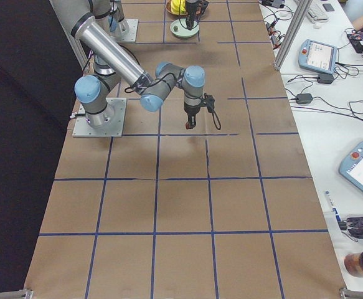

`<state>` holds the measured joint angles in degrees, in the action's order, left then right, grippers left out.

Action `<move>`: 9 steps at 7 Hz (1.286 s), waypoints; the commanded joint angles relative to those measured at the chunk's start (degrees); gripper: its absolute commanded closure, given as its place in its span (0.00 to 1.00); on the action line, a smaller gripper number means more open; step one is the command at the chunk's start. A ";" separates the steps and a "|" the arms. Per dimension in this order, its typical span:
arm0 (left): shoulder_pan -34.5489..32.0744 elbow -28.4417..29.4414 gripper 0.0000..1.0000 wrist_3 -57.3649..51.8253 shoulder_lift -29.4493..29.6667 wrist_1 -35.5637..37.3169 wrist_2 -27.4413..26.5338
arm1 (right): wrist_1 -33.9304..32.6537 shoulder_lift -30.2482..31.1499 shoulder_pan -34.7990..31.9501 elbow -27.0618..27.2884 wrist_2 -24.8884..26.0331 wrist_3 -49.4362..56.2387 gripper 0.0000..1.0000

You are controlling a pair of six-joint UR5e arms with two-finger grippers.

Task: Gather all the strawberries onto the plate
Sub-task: 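Carry strawberries to the plate and center with left and right grippers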

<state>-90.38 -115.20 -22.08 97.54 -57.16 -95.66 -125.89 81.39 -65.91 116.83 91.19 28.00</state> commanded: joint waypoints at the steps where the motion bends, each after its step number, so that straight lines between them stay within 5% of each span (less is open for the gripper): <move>1: 9.65 -6.23 1.00 -10.49 -2.00 3.34 -0.49 | 6.78 -0.53 -13.65 -7.30 -0.14 -14.92 0.90; 3: 14.08 -11.77 0.99 -15.18 -0.77 12.57 -0.49 | 6.10 -3.50 -27.19 -8.54 -4.41 -31.68 0.90; 4: 14.79 -12.58 0.87 -15.19 -0.51 13.21 -0.40 | 4.18 -7.43 -34.22 -10.55 -5.40 -40.92 0.90; 5: 14.88 -12.59 0.53 -15.10 -0.51 13.22 -0.40 | 1.03 -12.87 -40.20 -13.88 -5.76 -49.71 0.90; 6: 14.88 -12.50 0.31 -14.93 -0.68 13.04 -0.05 | -1.44 -18.67 -44.70 -17.92 -5.85 -55.45 0.90; 7: 14.88 -12.59 0.19 -14.58 -0.86 12.95 0.13 | -1.55 -22.73 -47.44 -22.65 -5.77 -58.82 0.90; 9: 14.36 -12.33 0.15 -14.22 -0.68 12.78 3.35 | -0.68 -23.39 -47.21 -24.46 -5.50 -58.77 0.89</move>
<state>-75.72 -127.70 -36.56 96.79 -44.28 -94.65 -126.85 58.65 -112.90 93.45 85.61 -30.16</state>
